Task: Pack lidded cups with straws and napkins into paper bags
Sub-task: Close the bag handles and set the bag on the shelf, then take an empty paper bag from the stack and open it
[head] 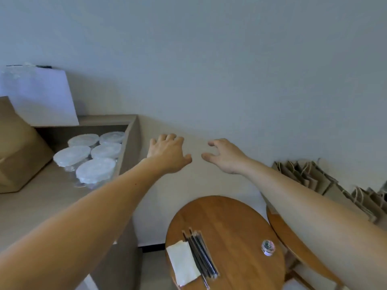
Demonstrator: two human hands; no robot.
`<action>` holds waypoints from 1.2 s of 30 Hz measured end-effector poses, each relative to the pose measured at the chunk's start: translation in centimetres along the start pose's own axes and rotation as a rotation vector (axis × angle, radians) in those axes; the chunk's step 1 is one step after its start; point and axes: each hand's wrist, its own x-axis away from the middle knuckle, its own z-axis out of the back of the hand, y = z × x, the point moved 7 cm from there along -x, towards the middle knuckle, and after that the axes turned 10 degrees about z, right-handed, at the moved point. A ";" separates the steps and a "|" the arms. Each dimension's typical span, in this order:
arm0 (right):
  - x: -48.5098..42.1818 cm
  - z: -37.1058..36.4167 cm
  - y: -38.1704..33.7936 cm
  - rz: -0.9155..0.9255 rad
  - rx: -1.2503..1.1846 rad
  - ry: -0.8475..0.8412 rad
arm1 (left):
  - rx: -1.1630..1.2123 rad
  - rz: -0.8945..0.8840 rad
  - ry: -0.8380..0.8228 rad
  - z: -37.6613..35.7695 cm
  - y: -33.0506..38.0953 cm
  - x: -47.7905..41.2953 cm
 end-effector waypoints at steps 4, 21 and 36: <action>4.0 0.6 6.6 -0.112 -0.028 0.022 | -0.005 -0.121 -0.092 -3.2 7.4 0.1; 12.0 4.8 30.4 -0.527 0.018 0.046 | 0.093 -0.448 -0.368 -16.5 33.4 -7.0; 23.2 9.1 56.6 -0.933 0.218 0.093 | 0.166 -0.504 -0.501 -25.7 54.9 -7.2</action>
